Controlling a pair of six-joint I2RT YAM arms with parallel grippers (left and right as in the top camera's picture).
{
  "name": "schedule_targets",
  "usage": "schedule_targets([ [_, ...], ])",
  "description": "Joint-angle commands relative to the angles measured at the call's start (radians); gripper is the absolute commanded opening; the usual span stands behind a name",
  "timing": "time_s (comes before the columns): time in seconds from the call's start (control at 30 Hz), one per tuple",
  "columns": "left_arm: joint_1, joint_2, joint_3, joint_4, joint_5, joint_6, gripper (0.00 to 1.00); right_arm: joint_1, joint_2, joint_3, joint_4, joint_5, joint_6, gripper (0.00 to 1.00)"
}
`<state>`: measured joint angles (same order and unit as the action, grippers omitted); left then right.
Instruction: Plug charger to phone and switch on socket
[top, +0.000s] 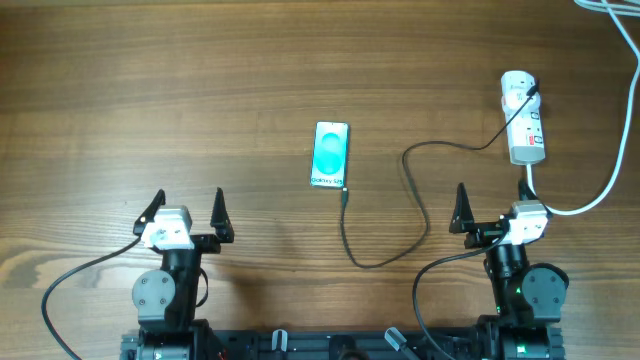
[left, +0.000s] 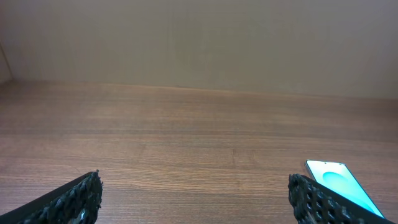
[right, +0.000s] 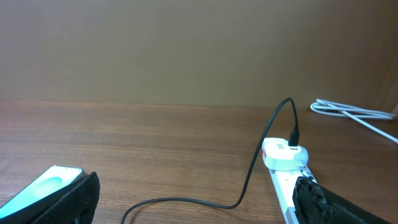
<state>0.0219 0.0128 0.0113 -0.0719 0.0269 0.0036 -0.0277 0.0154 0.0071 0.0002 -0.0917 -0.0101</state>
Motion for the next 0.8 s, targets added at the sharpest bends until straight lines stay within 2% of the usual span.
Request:
schedule_targets([
  [0.0, 0.008, -0.01, -0.006, -0.004, -0.01, 0.019, 1.0, 0.004, -0.012, -0.002, 0.002, 0.017, -0.014, 1.0],
  [0.77, -0.006, -0.01, -0.006, -0.004, -0.01, 0.019, 1.0, 0.004, -0.012, -0.002, 0.002, 0.017, -0.014, 1.0],
])
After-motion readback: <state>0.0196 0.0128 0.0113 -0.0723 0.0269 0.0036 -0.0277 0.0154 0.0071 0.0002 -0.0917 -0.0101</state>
